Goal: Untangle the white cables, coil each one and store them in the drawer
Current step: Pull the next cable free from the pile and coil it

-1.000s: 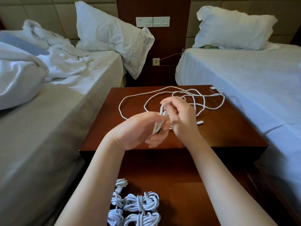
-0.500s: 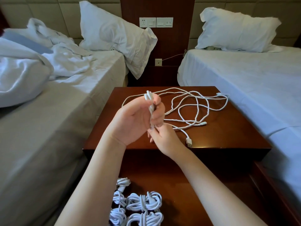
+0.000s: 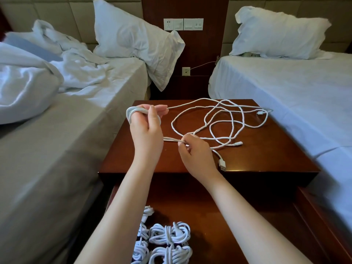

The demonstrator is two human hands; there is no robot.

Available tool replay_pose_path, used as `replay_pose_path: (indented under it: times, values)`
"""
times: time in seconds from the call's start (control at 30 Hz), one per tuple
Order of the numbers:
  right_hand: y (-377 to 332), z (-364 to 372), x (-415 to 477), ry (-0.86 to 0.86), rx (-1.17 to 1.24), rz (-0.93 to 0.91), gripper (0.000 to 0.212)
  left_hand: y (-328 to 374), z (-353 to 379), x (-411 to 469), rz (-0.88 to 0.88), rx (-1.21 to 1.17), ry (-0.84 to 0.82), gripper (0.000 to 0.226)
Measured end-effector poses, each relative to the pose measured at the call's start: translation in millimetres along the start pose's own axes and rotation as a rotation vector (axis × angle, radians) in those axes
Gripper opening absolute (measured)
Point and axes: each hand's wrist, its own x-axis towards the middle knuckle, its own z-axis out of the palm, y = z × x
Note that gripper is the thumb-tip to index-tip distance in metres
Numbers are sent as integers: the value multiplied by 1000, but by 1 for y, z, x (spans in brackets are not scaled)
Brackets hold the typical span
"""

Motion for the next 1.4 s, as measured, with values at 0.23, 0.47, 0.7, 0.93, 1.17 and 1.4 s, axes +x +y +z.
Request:
replay_pose_path:
  times: [0.23,0.47,0.7,0.93,1.17,1.4]
  values:
    - [9,3,-1,216,-66,-127,22,-11,-3,-3,12,436,-21,22]
    - [15,-2,4,330,-273,-180,26,-9,3,-5,-67,721,-202,28]
    - [12,-14,8,396,-295,-402,25,-3,4,-8,-134,885,-402,33]
    - [15,-39,18,376,-239,-438,25,10,-1,-10,-483,317,-752,50]
    - [11,-49,20,250,-115,-477,29,16,-9,-8,-552,48,-1108,23]
    - [14,-53,22,164,40,-272,19,28,-19,0,-429,-264,-1227,26]
